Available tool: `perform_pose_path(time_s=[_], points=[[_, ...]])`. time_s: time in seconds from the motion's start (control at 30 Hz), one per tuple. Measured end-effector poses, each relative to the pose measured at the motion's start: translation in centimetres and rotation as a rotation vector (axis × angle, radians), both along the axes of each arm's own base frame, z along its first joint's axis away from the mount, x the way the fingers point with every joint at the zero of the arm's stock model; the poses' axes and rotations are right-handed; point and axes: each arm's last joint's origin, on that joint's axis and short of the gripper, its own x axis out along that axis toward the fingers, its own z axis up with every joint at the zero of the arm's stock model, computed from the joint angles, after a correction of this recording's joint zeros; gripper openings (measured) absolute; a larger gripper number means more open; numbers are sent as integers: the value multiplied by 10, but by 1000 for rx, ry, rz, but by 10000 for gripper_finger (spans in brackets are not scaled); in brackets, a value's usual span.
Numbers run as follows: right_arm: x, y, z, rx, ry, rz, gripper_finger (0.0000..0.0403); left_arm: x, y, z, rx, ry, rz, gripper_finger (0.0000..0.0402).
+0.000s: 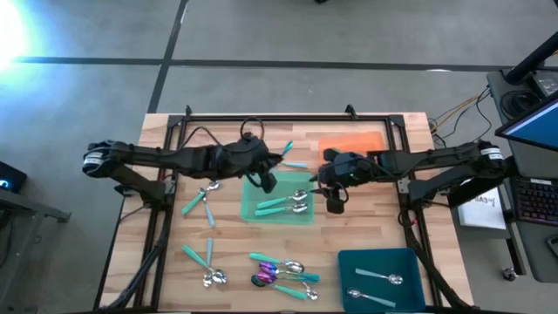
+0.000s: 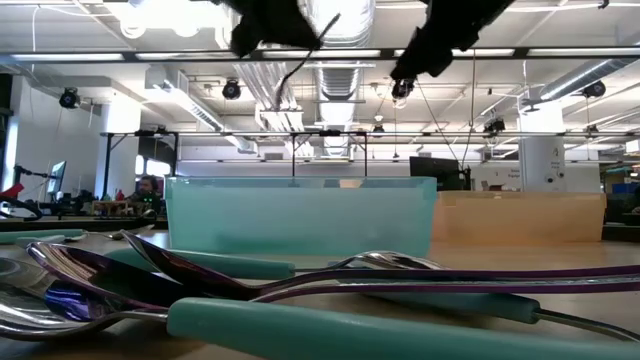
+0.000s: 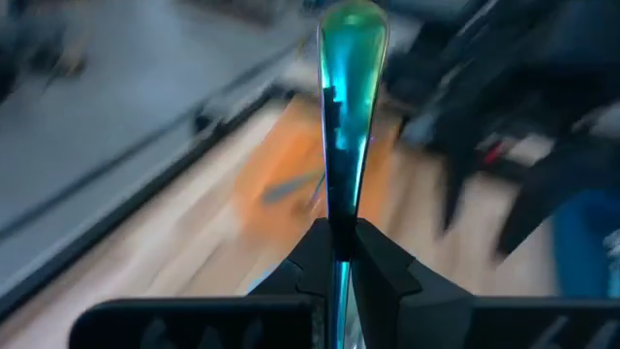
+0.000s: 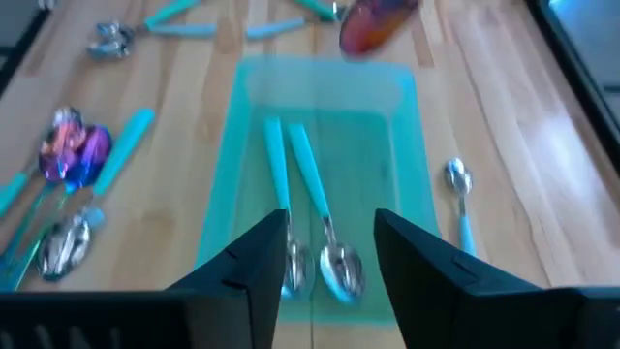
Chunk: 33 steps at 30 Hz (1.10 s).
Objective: Sort silverware by color (type)
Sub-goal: Put the violet spoon into the orange bin
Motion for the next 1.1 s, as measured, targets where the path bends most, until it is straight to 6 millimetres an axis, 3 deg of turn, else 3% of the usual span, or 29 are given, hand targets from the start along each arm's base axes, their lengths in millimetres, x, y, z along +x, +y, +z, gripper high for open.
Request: perform_pose_path(time_s=[0.17, 0.47, 0.67, 1.1], points=[[6, 0, 7, -39, -95, 27, 163, 5, -5, -3, 68, -158, -55, 5], [16, -2, 24, -69, -300, 25, 164, 7, -9, -30, 120, -383, -157, 5], [20, -9, 23, -57, -319, -11, 164, 11, -14, -36, 155, -497, -248, 5], [33, -13, 10, -59, -297, -23, 151, 22, -15, -49, 157, -503, -265, 5]])
